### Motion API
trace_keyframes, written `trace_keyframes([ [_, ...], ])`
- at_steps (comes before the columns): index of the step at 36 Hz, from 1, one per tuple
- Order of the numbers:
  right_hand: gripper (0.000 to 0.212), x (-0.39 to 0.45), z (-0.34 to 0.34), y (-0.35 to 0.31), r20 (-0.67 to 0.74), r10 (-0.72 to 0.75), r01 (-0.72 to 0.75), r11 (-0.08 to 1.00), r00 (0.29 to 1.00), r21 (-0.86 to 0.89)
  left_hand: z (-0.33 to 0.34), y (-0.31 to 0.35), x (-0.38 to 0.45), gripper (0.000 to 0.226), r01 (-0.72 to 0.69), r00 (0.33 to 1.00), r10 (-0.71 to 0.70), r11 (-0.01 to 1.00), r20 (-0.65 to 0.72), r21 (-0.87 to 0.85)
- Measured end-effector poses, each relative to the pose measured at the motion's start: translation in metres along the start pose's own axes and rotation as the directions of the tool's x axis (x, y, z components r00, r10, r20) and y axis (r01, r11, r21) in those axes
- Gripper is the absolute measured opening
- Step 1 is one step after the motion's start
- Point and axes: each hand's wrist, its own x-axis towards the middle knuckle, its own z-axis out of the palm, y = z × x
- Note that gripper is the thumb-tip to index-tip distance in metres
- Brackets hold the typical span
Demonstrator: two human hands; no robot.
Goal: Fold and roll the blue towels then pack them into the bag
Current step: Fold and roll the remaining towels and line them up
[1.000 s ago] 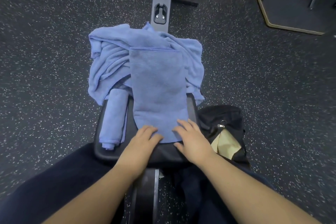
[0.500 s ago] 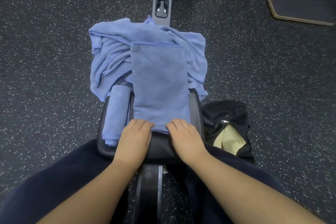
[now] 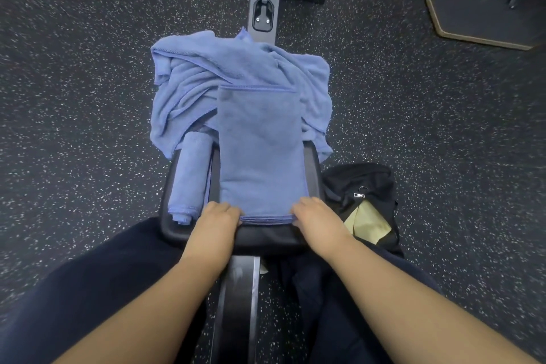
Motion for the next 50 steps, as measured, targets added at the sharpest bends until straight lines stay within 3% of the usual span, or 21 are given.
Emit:
trace_keyframes([
  [5, 0.019, -0.003, 0.000, 0.000, 0.045, 0.029, -0.031, 0.998, 0.999, 0.051, 0.000, 0.007, -0.004, 0.037, 0.124, 0.990, -0.123, 0.992, 0.064, -0.012],
  [9, 0.013, -0.003, -0.005, -0.003, 0.041, 0.050, -0.053, 0.995, 0.998, 0.082, 0.001, 0.007, -0.002, 0.031, 0.180, 0.982, -0.178, 0.983, 0.063, -0.028],
  [12, 0.020, -0.006, -0.009, -0.006, 0.025, 0.067, -0.069, 0.990, 0.997, 0.121, 0.000, 0.007, -0.002, 0.030, 0.194, 0.981, -0.192, 0.978, 0.026, -0.082],
  [15, 0.023, -0.004, -0.007, -0.007, 0.015, 0.062, -0.063, 0.996, 0.998, 0.057, -0.001, 0.006, -0.003, 0.028, 0.167, 0.986, -0.169, 0.979, -0.009, -0.121],
  [21, 0.021, 0.000, -0.002, -0.015, -0.028, 0.100, -0.102, 0.992, 0.995, -0.073, -0.010, 0.010, 0.002, 0.026, 0.065, 0.994, -0.063, 0.998, -0.088, 0.026],
  [23, 0.013, 0.000, -0.002, -0.021, -0.051, 0.151, -0.154, 0.986, 0.987, -0.066, -0.010, 0.011, 0.003, 0.032, 0.000, 0.996, 0.005, 0.998, -0.084, 0.062],
  [26, 0.035, 0.001, -0.010, -0.024, -0.204, 0.126, -0.134, 0.991, 0.971, -0.023, -0.008, 0.016, 0.002, 0.042, -0.107, 0.993, 0.113, 0.986, -0.034, 0.131],
  [28, 0.026, -0.001, -0.014, -0.028, -0.159, 0.077, -0.077, 0.997, 0.984, 0.007, -0.004, 0.018, 0.002, 0.044, -0.142, 0.988, 0.149, 0.973, -0.027, 0.182],
  [31, 0.028, -0.001, -0.006, -0.028, -0.094, 0.001, -0.002, 1.000, 0.996, -0.017, 0.004, 0.018, 0.001, 0.046, -0.121, 0.991, 0.132, 0.962, -0.031, 0.245],
  [37, 0.015, -0.001, 0.002, -0.034, -0.082, 0.035, -0.032, 0.998, 0.996, 0.046, 0.015, 0.019, -0.001, 0.035, -0.071, 0.994, 0.093, 0.948, -0.055, 0.310],
  [40, 0.035, 0.000, 0.007, -0.035, -0.097, 0.040, -0.035, 0.998, 0.995, 0.060, 0.020, 0.014, -0.001, 0.023, -0.099, 0.992, 0.124, 0.906, -0.034, 0.411],
  [42, 0.042, -0.003, 0.006, -0.038, -0.123, 0.030, -0.030, 1.000, 0.992, -0.001, 0.023, 0.010, 0.000, 0.045, -0.131, 0.990, 0.138, 0.886, 0.015, 0.446],
  [46, 0.046, -0.005, 0.002, -0.037, -0.088, 0.008, -0.017, 0.995, 0.996, -0.094, 0.027, 0.006, 0.000, 0.060, -0.143, 0.981, 0.188, 0.868, -0.050, 0.476],
  [50, 0.044, 0.000, 0.006, -0.033, -0.155, 0.004, -0.027, 0.989, 0.988, -0.148, 0.022, 0.009, 0.002, 0.032, -0.057, 0.960, 0.175, 0.886, -0.219, 0.461],
])
